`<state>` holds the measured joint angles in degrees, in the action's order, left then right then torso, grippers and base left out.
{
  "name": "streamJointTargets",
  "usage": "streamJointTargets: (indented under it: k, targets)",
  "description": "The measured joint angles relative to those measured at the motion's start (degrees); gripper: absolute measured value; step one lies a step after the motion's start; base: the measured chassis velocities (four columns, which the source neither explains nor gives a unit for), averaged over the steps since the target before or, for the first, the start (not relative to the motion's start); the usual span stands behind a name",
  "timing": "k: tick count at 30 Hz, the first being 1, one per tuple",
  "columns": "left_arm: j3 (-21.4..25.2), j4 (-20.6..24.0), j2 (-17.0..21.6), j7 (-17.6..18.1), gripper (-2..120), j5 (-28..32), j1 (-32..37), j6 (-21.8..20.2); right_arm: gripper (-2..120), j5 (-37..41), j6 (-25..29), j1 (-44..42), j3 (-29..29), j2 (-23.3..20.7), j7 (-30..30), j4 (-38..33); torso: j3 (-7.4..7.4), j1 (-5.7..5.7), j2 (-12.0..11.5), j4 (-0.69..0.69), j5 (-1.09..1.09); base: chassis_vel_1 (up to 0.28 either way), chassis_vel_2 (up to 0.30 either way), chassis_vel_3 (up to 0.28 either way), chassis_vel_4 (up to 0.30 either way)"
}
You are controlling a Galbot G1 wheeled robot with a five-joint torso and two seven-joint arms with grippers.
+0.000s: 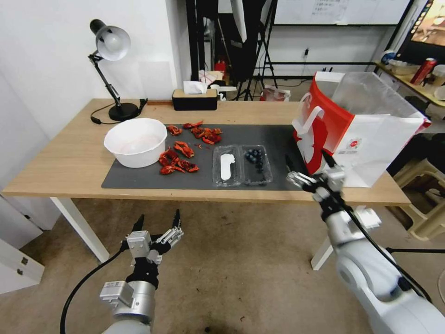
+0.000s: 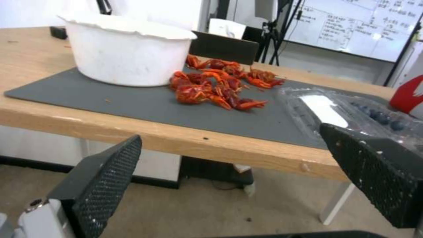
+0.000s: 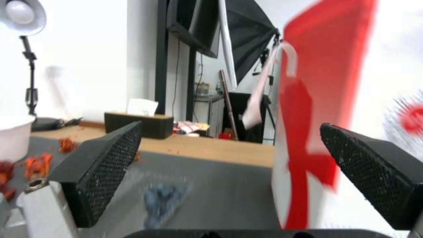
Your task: Close the takeout container lid, then place the container into the takeout bag.
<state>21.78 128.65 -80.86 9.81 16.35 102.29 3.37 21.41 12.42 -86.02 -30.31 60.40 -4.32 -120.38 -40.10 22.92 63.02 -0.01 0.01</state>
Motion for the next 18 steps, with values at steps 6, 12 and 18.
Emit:
streamJointTargets:
  k: [6, 12, 18]
  targets:
    - [-0.8, 0.07, 0.01, -0.04, 100, 0.1, -0.08, -0.41, 100, 1.44, 6.58, -9.13, -4.39, 2.55, 5.61, 1.33, 0.0, -0.01, 0.0, -0.01, -0.01, 0.0, 0.0, 0.0, 0.0]
    - [-1.31, 0.05, -0.62, 0.02, 100, -0.52, 0.05, -0.49, 100, 0.92, 11.13, -14.95, -5.08, 4.64, 8.5, 3.79, 0.0, 0.0, 0.0, 0.01, -0.01, 0.0, 0.0, 0.0, 0.0]
    - [-1.37, -0.48, -0.71, 0.01, 100, -0.73, 0.03, -0.45, 100, 0.91, 11.82, -16.85, -4.74, 5.89, 9.74, 4.51, 0.0, -0.01, 0.01, 0.01, -0.01, 0.0, 0.0, 0.0, 0.0]
